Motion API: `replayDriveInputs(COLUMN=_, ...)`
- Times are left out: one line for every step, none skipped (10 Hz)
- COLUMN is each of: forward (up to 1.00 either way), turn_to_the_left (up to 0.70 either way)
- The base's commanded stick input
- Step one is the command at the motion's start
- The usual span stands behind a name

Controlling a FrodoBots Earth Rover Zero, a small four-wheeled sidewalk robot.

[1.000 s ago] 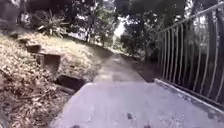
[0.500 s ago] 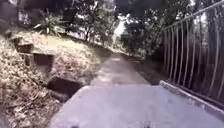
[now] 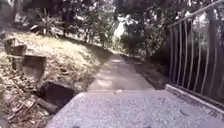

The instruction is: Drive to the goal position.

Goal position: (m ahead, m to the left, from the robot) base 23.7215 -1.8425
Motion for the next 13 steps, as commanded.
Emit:
replayDriveInputs(forward=0.50, turn_to_the_left=-0.50)
replayDriveInputs(forward=0.50, turn_to_the_left=-0.36)
replayDriveInputs(forward=0.50, turn_to_the_left=0.00)
replayDriveInputs(forward=0.50, turn_to_the_left=0.00)
replayDriveInputs(forward=0.50, turn_to_the_left=0.00)
replayDriveInputs(forward=0.50, turn_to_the_left=0.00)
replayDriveInputs(forward=0.50, turn_to_the_left=0.00)
replayDriveInputs(forward=0.50, turn_to_the_left=0.00)
replayDriveInputs(forward=0.50, turn_to_the_left=0.00)
replayDriveInputs(forward=0.50, turn_to_the_left=0.00)
replayDriveInputs(forward=0.50, turn_to_the_left=0.00)
replayDriveInputs(forward=0.50, turn_to_the_left=0.00)
replayDriveInputs(forward=0.50, turn_to_the_left=0.00)
